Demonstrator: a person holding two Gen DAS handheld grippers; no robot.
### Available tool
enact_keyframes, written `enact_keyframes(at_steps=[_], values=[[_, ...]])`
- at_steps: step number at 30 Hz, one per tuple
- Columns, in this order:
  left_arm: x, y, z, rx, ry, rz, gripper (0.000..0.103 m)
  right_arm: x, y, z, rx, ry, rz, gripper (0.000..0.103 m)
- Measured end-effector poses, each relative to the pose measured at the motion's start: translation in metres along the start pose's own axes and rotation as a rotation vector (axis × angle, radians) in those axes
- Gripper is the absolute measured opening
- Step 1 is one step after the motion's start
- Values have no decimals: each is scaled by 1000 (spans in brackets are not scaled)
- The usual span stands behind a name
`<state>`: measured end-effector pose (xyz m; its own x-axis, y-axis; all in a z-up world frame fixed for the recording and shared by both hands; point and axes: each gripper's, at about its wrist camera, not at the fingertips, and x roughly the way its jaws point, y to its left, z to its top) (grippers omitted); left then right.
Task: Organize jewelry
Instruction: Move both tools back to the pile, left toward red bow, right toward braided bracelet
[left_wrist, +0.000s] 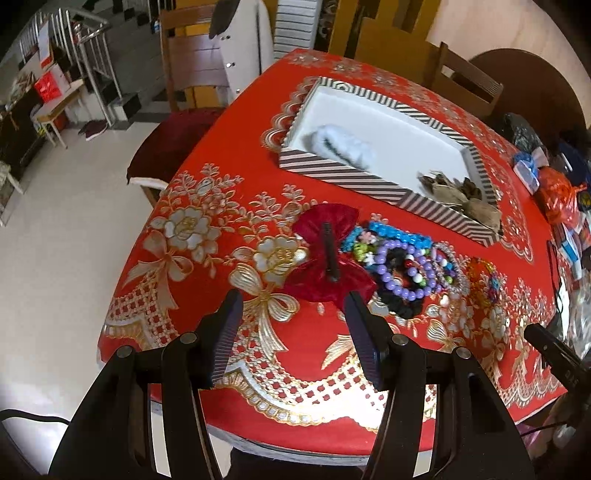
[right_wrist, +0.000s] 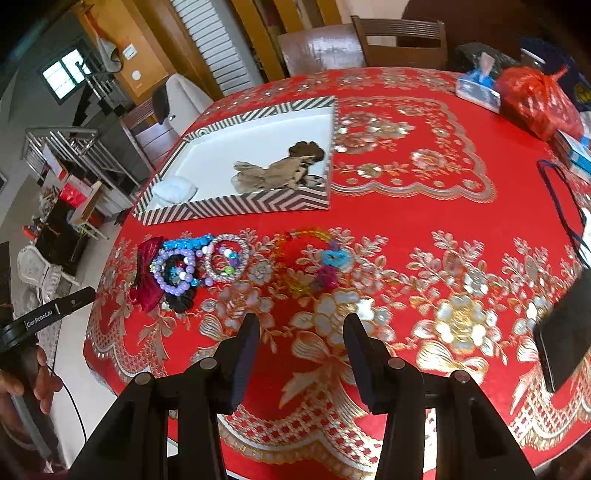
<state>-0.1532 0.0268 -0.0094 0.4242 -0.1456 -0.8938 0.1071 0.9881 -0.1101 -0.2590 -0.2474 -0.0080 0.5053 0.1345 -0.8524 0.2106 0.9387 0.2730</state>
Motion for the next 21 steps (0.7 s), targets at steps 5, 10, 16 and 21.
enact_keyframes(at_steps=[5, 10, 16, 21], values=[[6, 6, 6, -18, 14, -5, 57, 11, 5, 4, -6, 24, 15, 45], [22, 3, 16, -24, 45, -25, 57, 15, 11, 11, -25, 22, 27, 45], [39, -5, 24, -6, 70, -32, 57, 29, 27, 27, -61, 14, 56, 45], [55, -10, 30, 7, 97, -30, 57, 57, 47, 42, -127, 28, 46, 36]])
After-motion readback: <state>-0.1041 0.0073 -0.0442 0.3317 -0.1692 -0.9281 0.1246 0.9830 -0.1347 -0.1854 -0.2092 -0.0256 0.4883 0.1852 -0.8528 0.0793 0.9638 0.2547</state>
